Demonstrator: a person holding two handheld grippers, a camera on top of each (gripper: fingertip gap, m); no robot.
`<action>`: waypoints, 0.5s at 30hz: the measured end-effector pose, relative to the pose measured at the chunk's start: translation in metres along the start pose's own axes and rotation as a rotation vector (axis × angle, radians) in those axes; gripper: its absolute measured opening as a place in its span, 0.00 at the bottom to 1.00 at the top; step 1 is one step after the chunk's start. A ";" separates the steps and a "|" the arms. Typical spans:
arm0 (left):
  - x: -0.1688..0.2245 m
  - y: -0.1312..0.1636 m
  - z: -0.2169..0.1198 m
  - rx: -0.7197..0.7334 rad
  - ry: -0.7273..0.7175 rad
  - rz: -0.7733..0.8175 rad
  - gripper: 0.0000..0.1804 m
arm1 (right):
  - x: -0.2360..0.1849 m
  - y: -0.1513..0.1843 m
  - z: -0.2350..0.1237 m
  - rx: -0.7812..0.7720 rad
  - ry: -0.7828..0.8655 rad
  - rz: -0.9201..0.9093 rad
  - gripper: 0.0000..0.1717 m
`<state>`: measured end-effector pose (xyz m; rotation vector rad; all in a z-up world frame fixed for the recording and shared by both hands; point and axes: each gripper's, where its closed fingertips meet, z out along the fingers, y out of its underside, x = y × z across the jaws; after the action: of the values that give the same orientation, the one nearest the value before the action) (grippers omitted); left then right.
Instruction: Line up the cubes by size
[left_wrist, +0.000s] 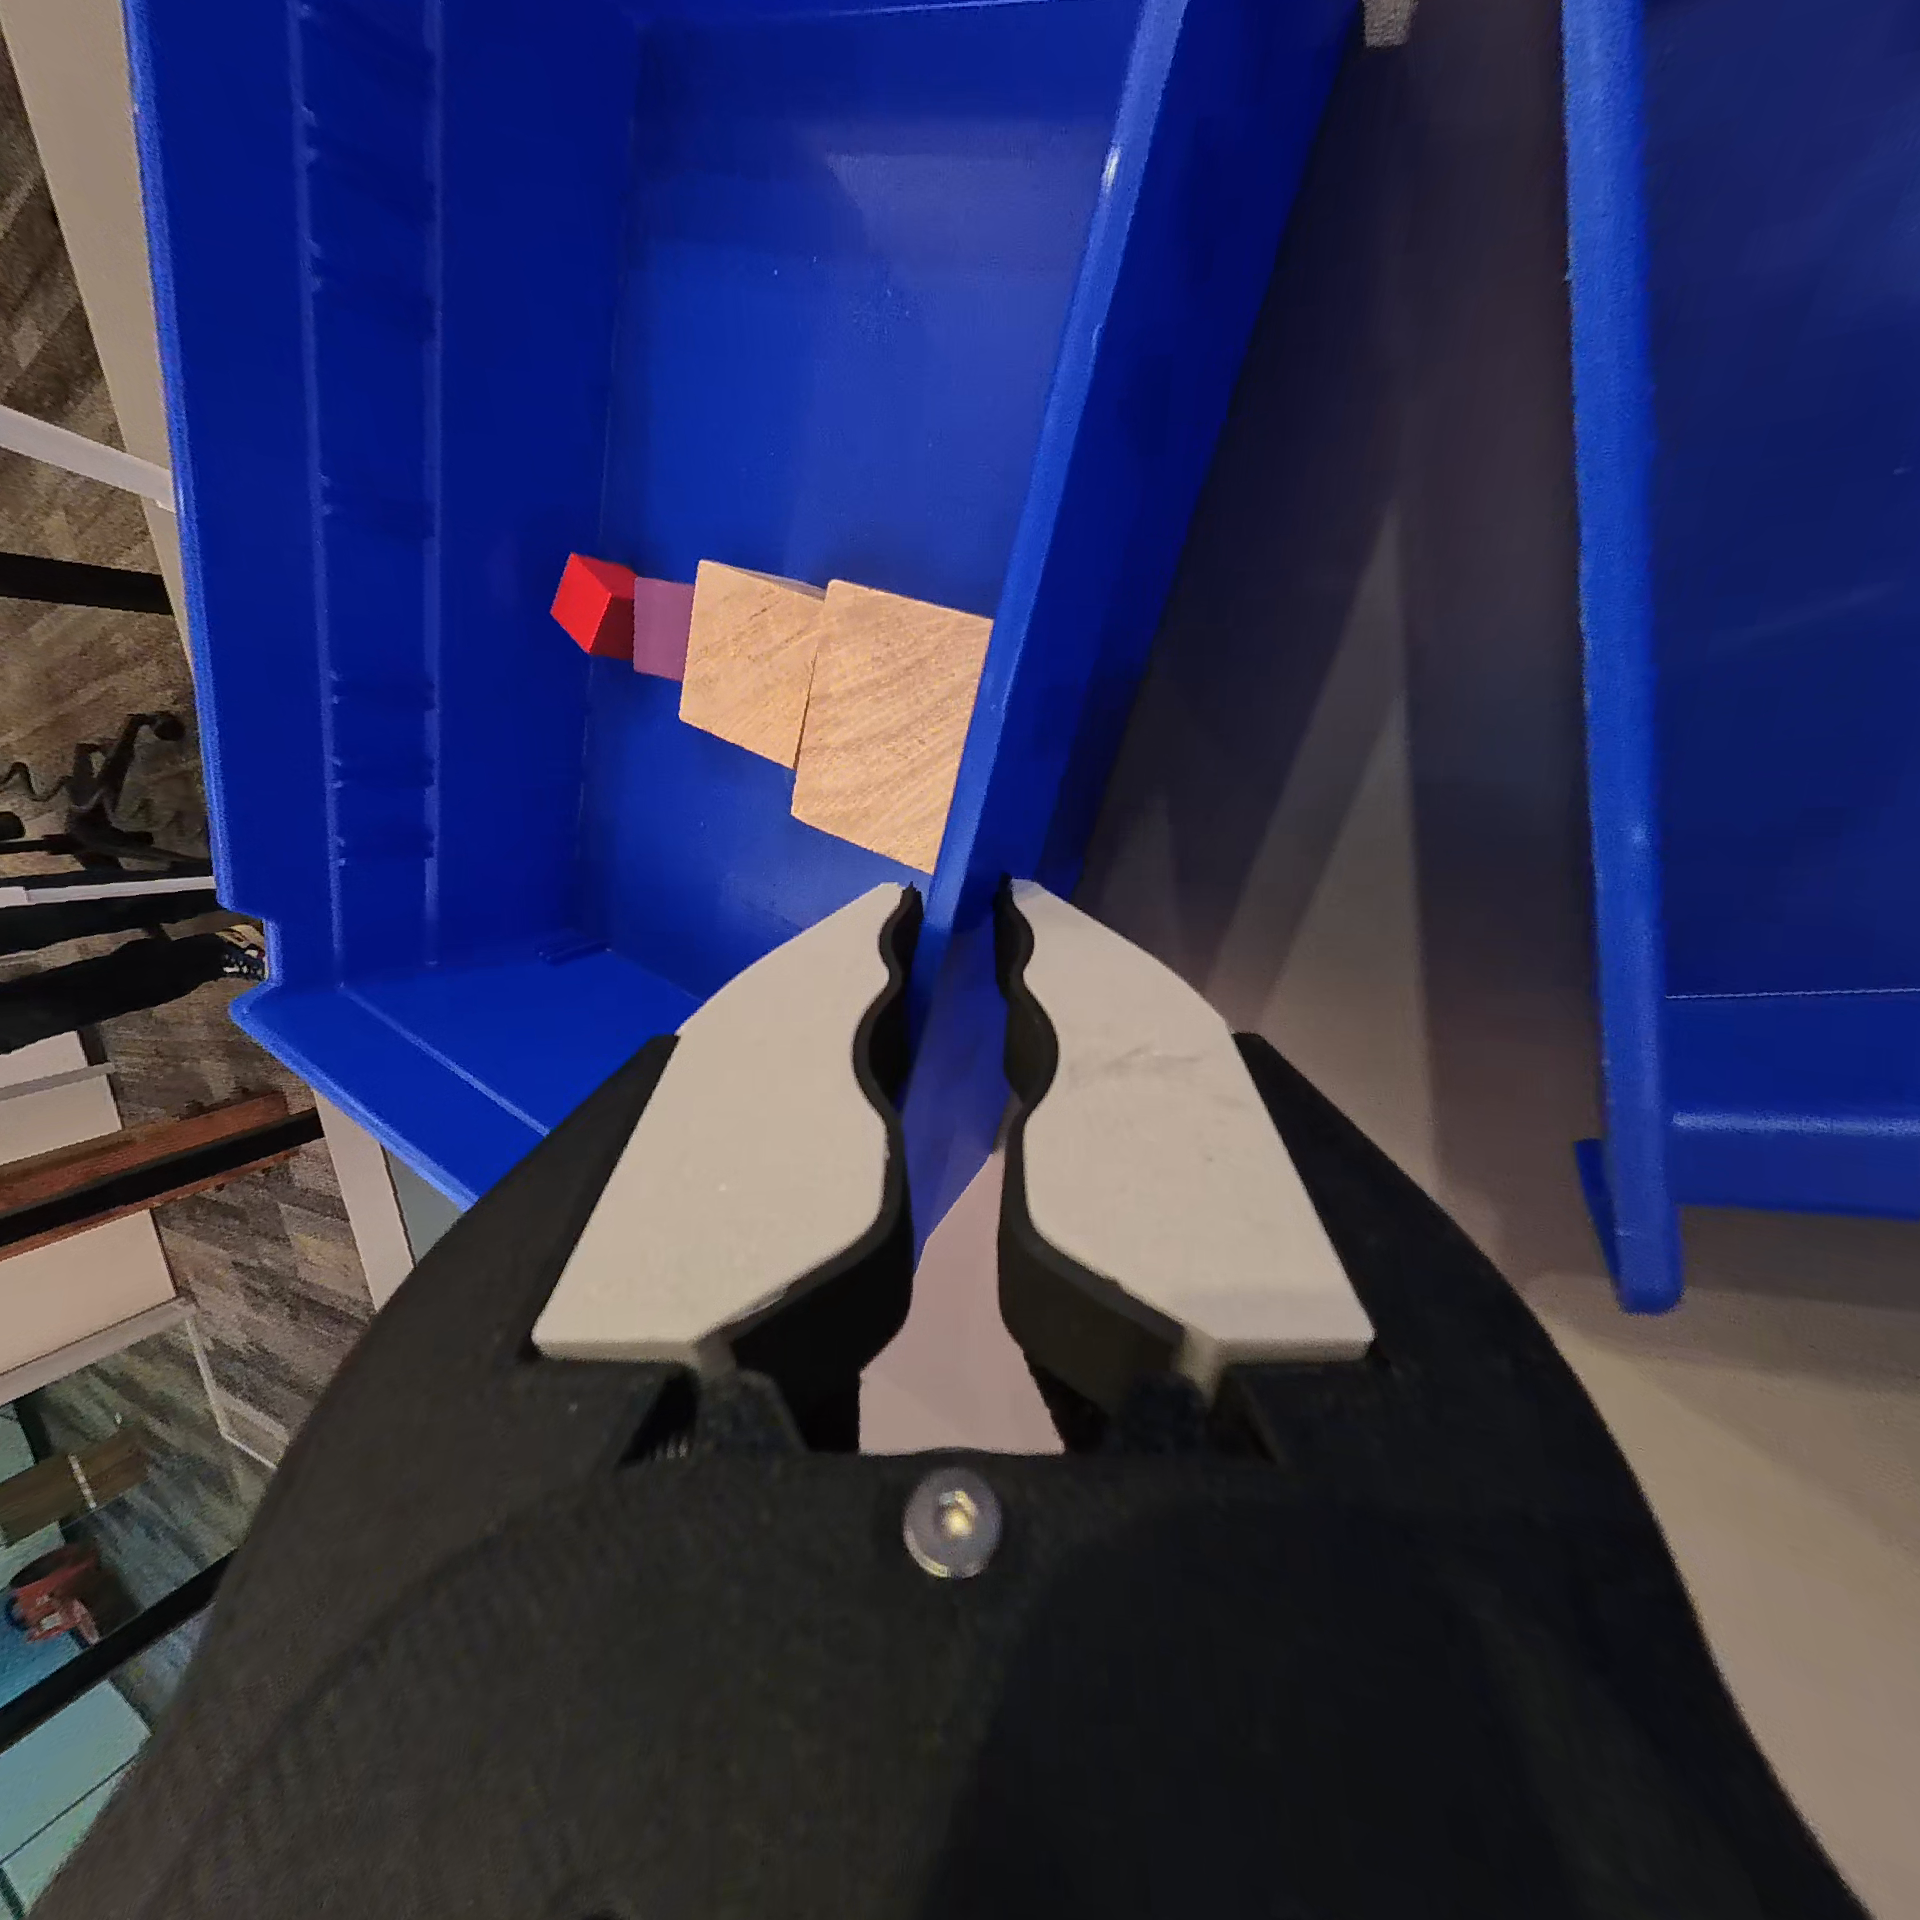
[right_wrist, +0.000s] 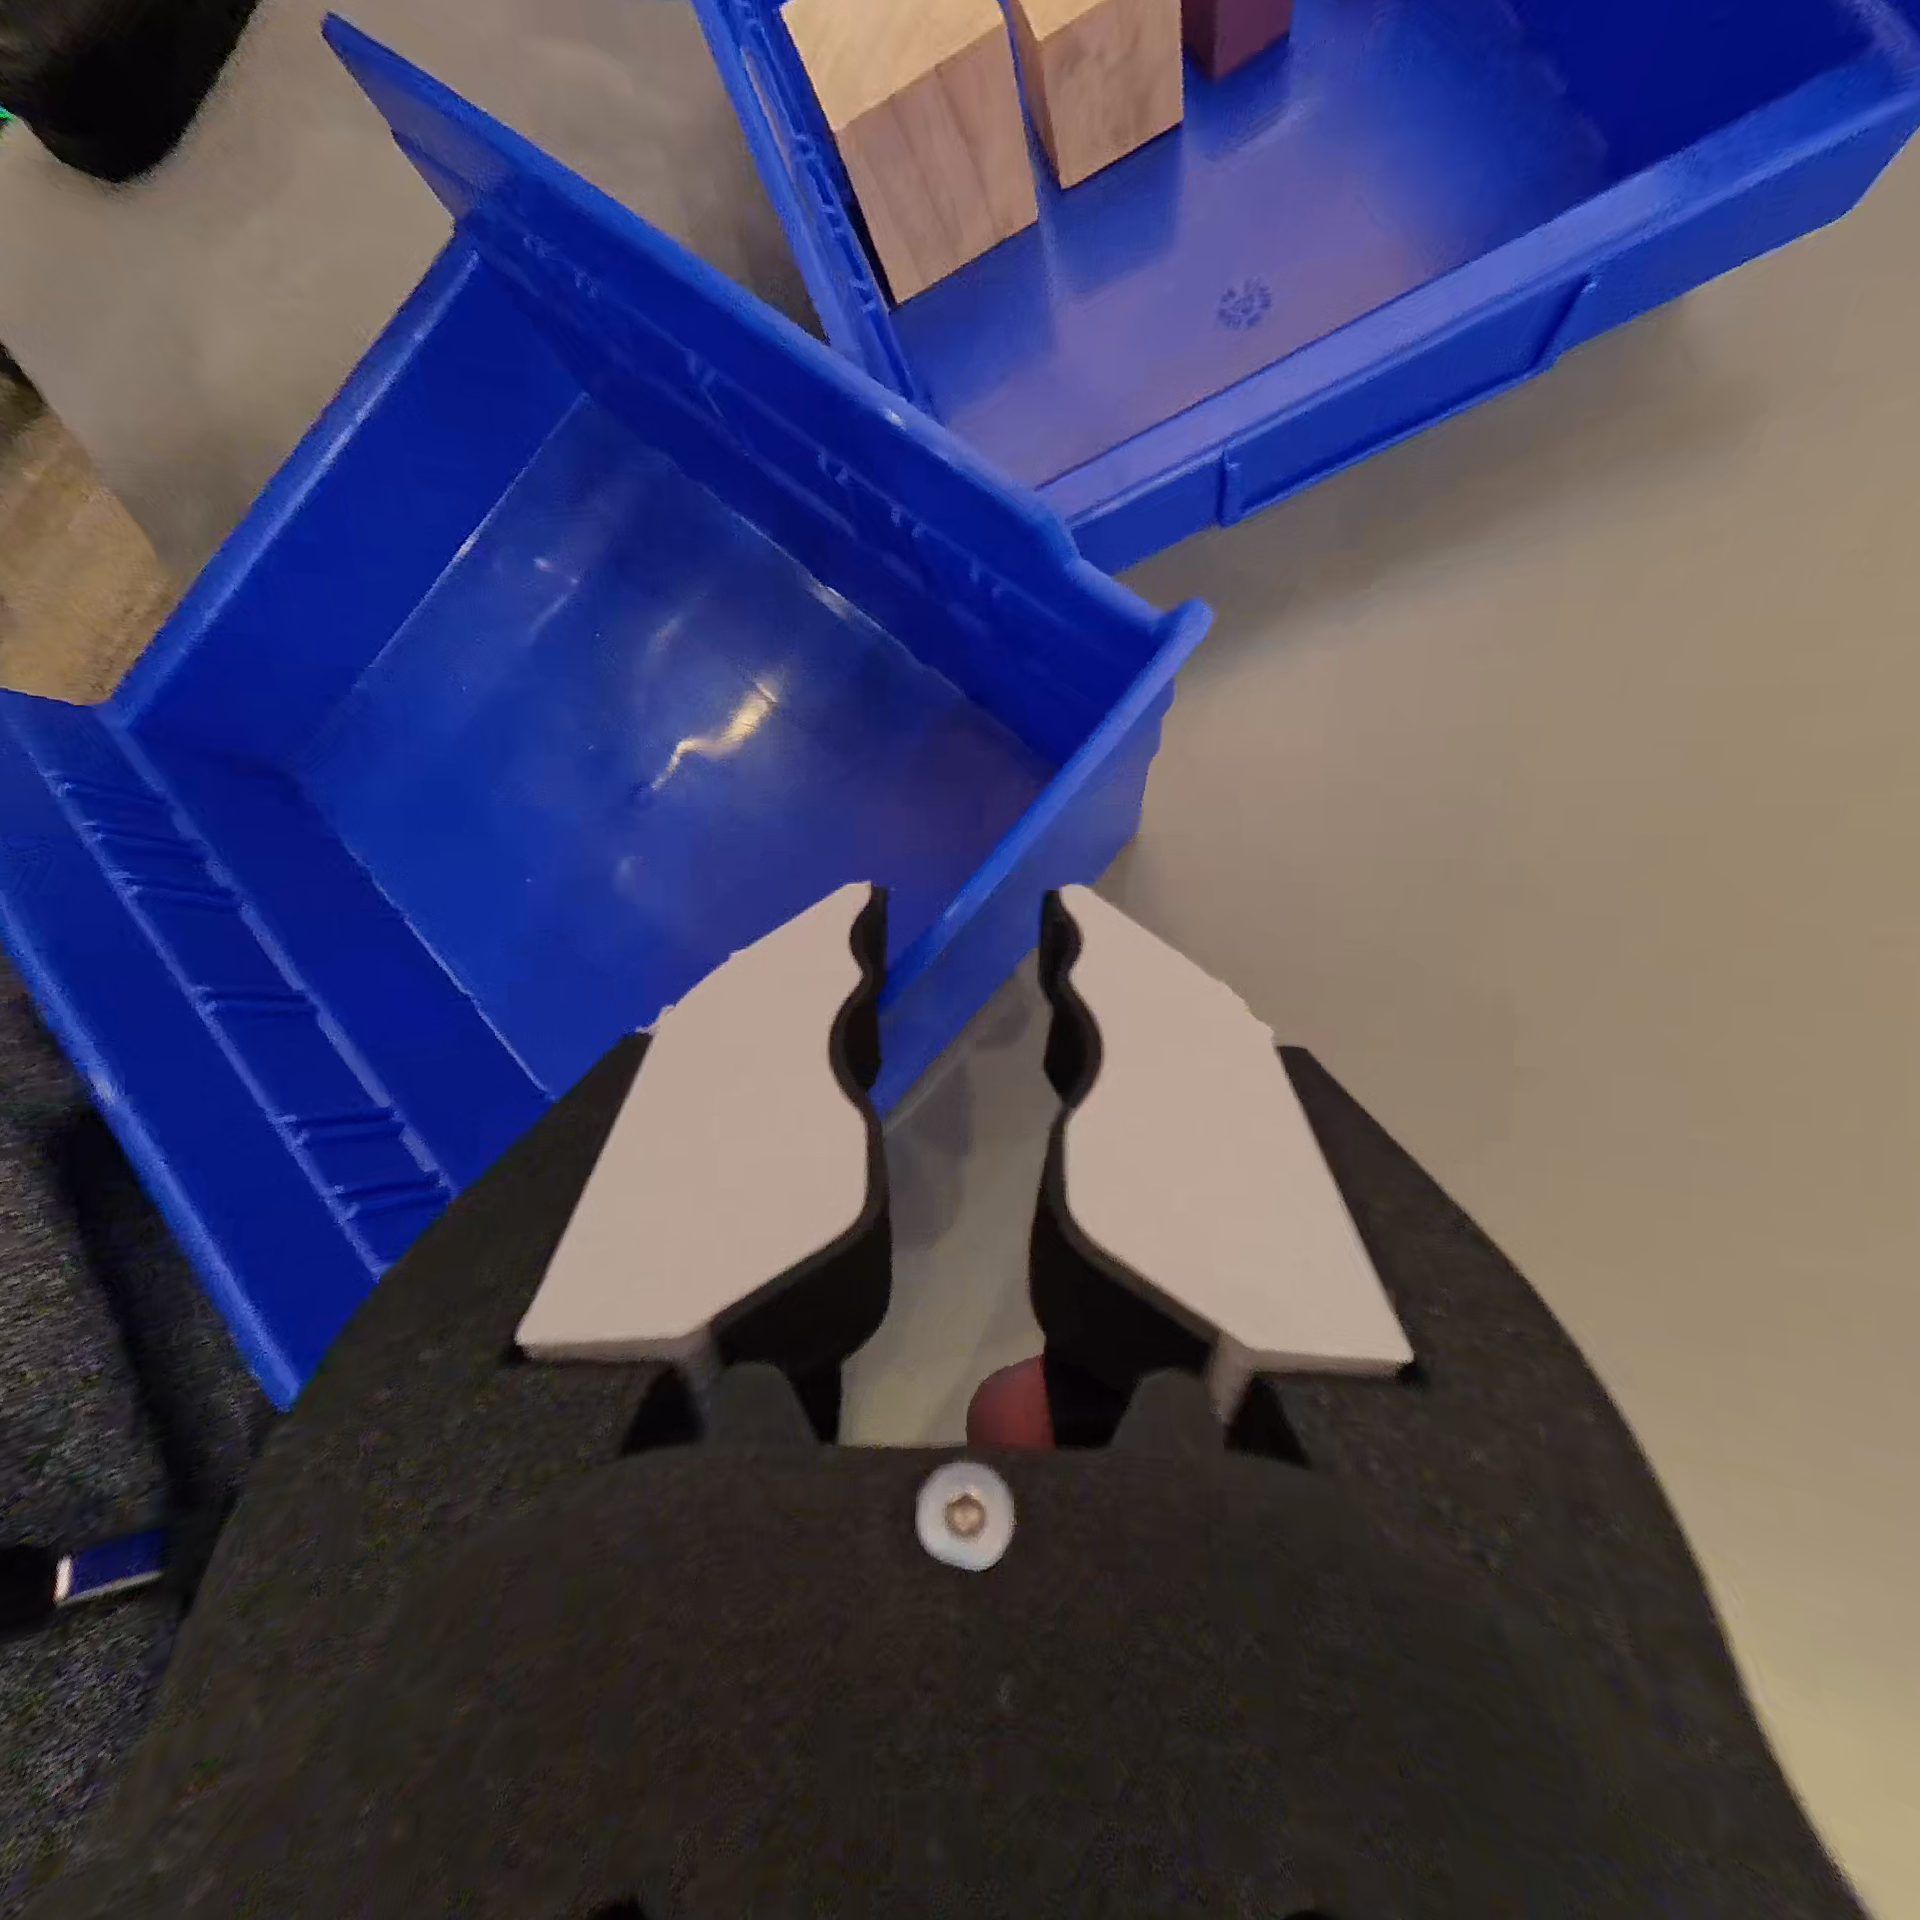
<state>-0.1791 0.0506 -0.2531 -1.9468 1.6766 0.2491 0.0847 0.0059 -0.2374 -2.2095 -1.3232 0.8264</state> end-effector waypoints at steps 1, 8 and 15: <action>0.000 0.000 0.000 0.001 0.001 0.003 0.07 | -0.002 -0.001 0.000 0.004 -0.019 0.008 0.11; 0.005 0.002 -0.002 0.019 0.034 0.021 0.05 | 0.007 -0.003 -0.002 -0.018 -0.002 -0.009 0.08; 0.008 0.025 -0.008 -0.010 0.033 -0.007 0.03 | 0.031 -0.004 -0.011 -0.030 0.013 -0.013 0.07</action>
<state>-0.2030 0.0379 -0.2571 -1.9735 1.6923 0.2243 0.1009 0.0350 -0.2355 -2.2231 -1.3510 0.7907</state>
